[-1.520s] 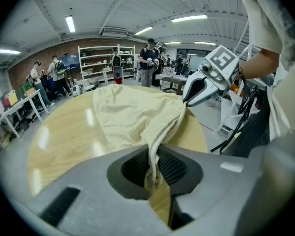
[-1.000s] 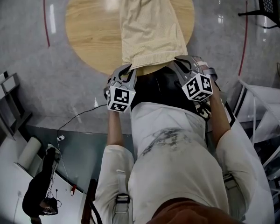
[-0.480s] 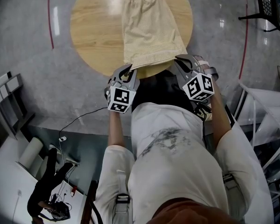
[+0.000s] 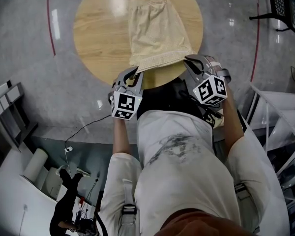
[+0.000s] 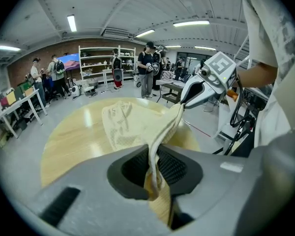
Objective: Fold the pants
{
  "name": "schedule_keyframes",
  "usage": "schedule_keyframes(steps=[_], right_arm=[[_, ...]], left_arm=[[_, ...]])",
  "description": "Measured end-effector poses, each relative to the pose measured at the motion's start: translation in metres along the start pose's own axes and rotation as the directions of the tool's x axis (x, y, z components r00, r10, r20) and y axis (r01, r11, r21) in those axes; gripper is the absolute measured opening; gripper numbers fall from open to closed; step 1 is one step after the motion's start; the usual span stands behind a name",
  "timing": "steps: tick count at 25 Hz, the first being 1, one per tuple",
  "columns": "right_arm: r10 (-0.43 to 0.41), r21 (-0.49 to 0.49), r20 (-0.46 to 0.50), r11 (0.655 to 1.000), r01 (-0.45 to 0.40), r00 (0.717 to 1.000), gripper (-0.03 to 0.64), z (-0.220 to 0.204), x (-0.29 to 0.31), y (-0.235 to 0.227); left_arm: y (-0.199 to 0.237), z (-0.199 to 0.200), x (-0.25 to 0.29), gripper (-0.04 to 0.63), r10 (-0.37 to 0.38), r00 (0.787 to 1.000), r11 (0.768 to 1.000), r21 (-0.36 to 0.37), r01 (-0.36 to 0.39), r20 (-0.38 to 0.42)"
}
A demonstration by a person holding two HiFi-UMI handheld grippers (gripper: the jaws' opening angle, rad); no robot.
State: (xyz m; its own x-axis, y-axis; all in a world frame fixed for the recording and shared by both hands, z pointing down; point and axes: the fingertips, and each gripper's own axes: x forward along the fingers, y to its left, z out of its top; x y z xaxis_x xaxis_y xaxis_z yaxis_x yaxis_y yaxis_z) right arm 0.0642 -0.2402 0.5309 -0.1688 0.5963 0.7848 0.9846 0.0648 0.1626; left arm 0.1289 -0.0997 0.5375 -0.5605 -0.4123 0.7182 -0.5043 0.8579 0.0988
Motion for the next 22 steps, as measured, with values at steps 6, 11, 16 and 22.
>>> schedule_keyframes(steps=[6,11,16,22], right_arm=[[-0.016,0.003,-0.002,1.0,0.016,1.0,0.044,0.01,0.009,-0.023],[-0.023,0.008,-0.007,1.0,0.023,1.0,0.044,0.014,0.016,-0.042],[-0.032,0.013,-0.014,0.999,0.032,0.999,0.044,0.019,0.023,-0.058],[-0.049,0.02,-0.016,0.999,0.049,0.999,0.044,0.025,0.029,-0.079]], left_arm=[[0.021,0.013,0.006,0.051,-0.006,1.0,1.0,0.007,0.006,0.01],[0.037,0.023,0.016,0.051,-0.01,1.0,1.0,0.007,0.01,0.01],[0.052,0.032,0.024,0.051,-0.013,1.0,1.0,0.004,0.013,0.009],[0.069,0.046,0.032,0.049,-0.008,1.0,1.0,0.004,0.008,0.02]])
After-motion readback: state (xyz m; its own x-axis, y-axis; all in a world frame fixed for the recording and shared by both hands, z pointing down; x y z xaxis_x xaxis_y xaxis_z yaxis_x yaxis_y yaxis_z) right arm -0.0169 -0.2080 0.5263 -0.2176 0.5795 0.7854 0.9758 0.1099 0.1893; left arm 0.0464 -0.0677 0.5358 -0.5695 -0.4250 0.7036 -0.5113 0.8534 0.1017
